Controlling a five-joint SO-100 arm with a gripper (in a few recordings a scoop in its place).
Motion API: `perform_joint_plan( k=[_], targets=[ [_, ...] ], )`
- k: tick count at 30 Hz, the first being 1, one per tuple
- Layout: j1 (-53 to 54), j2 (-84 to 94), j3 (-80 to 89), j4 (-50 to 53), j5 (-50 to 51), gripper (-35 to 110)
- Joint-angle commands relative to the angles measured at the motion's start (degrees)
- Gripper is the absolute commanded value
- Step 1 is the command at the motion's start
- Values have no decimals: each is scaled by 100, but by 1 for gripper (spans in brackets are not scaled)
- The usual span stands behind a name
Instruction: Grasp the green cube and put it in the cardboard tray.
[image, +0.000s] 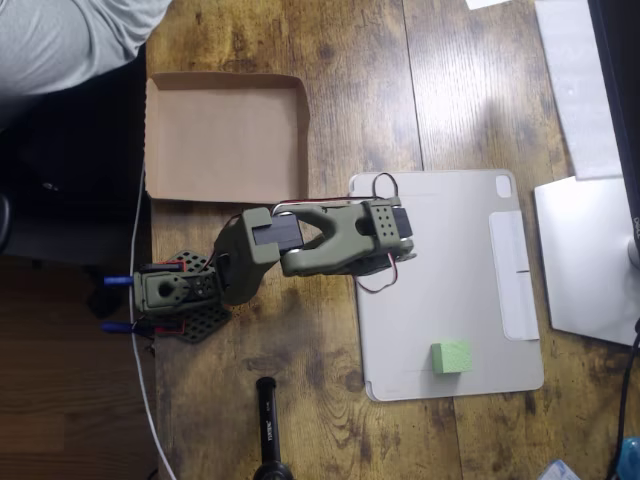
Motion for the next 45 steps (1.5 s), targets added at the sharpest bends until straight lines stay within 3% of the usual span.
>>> perform_joint_plan(
  k=[1, 10, 18, 24, 32, 35, 39, 45],
  targets=[
    [642, 316, -606, 53, -35, 7],
    [1802, 475, -1960, 9, -229, 7],
    [2637, 615, -2206, -1380, -404, 8],
    [2962, 826, -1872, -2540, -562, 10],
    [2760, 747, -2303, -2637, -1055, 16],
    [2522, 272, -3094, -2065, -1336, 16],
    [2224, -562, -5273, 167, -1521, 15],
    [2373, -870, -6064, 167, -1503, 16]
  ],
)
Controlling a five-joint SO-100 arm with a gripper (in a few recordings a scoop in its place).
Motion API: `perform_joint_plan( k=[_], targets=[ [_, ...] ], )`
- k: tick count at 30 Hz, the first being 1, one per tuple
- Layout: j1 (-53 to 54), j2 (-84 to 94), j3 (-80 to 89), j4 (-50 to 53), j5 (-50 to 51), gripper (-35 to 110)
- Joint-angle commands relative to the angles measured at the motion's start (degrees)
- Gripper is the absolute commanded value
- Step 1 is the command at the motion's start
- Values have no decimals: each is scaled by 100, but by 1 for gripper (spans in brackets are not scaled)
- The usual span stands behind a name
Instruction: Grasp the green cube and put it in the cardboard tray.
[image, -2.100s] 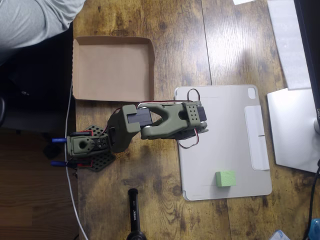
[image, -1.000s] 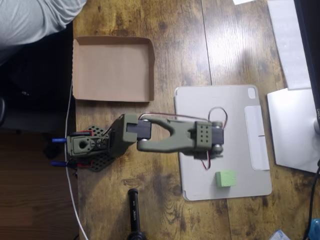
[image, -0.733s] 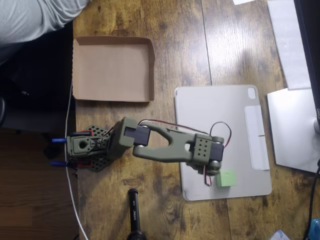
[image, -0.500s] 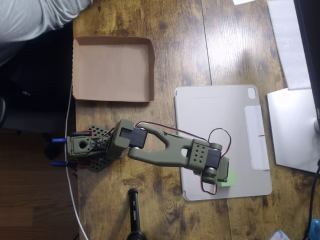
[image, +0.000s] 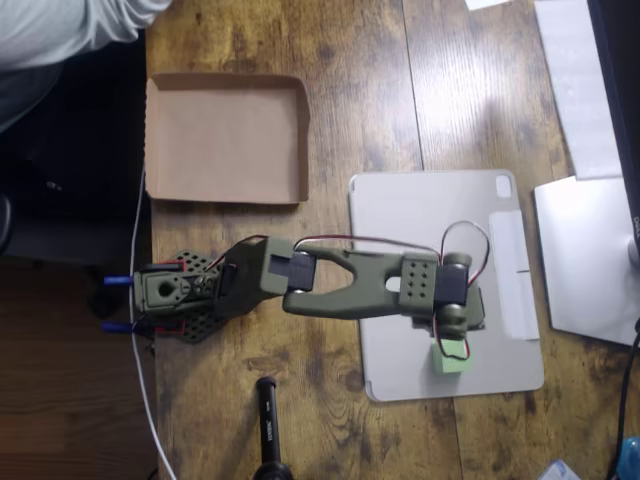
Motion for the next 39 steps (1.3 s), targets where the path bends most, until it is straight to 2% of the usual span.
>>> perform_joint_plan(
  k=[1, 5, 9, 23, 32, 39],
  targets=[
    [193, -211, -387, 158, -193, 16],
    [193, -747, -299, -53, -299, 19],
    [255, -844, 105, -756, -527, 24],
    [782, -773, 1696, -2417, -1301, 27],
    [721, -747, 1600, -2584, -1362, 28],
    [773, -756, 2329, -3182, -1397, 27]
  ],
)
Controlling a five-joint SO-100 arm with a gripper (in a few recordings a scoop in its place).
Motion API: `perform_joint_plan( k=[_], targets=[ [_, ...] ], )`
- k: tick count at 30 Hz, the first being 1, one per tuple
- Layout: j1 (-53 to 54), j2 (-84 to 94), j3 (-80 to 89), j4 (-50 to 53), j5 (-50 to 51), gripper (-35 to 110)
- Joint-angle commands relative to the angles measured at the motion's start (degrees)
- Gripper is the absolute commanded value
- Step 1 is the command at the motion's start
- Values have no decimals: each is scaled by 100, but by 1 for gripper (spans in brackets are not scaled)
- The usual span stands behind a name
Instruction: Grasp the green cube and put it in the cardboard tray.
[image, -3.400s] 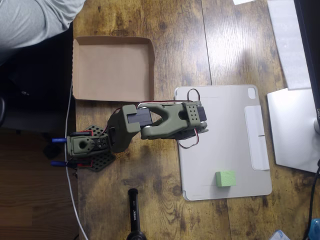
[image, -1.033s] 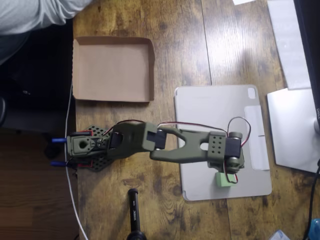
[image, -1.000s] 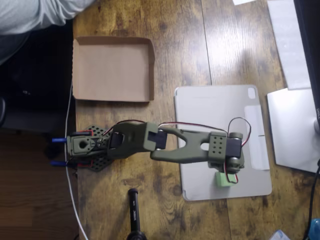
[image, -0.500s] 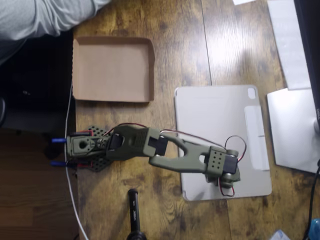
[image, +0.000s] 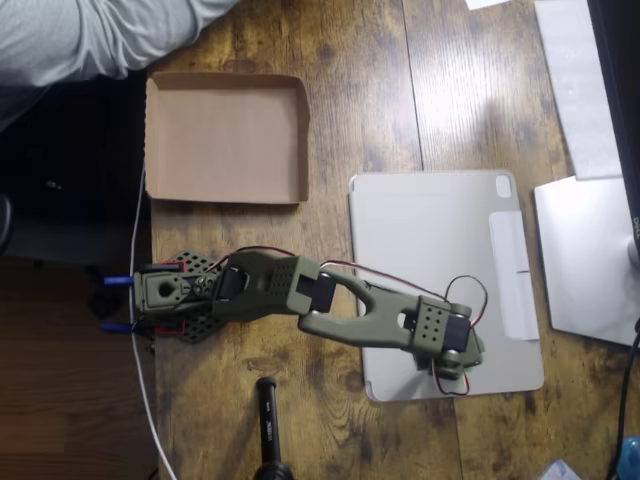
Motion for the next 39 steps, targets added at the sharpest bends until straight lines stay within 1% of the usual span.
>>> perform_joint_plan(
  k=[1, 5, 14, 25, 31, 33, 39],
  targets=[
    [97, 202, 272, -202, -79, 27],
    [105, 185, 510, -396, -53, 22],
    [88, 220, 404, -387, 26, 10],
    [-79, 369, 545, -422, 123, 9],
    [-782, 1283, 835, 246, 475, 10],
    [-1099, 1617, 861, 598, 659, 12],
    [-1978, 2417, 729, 1617, 1134, 12]
  ],
)
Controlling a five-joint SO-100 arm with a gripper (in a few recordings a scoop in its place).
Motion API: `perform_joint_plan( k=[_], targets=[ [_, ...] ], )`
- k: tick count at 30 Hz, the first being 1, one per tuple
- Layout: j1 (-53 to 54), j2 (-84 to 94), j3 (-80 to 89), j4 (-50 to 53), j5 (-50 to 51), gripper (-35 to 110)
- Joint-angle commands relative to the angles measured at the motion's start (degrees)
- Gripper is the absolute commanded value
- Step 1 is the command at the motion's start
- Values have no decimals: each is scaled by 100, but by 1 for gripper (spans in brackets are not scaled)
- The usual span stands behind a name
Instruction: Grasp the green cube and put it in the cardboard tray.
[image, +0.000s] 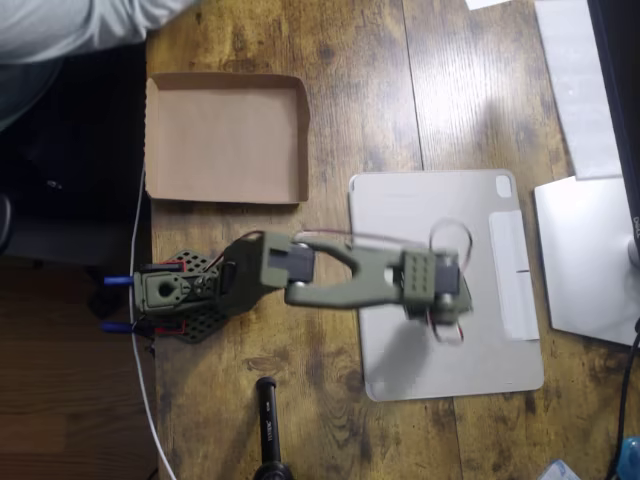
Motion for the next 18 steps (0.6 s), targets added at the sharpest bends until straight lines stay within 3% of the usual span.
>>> perform_joint_plan(
  k=[1, 7, 18],
  targets=[
    [-439, 809, 35, 475, 185, 12],
    [-1477, 1793, 835, 1037, 396, 13],
    [-4482, 2777, 1318, 1907, 1151, 14]
  ],
)
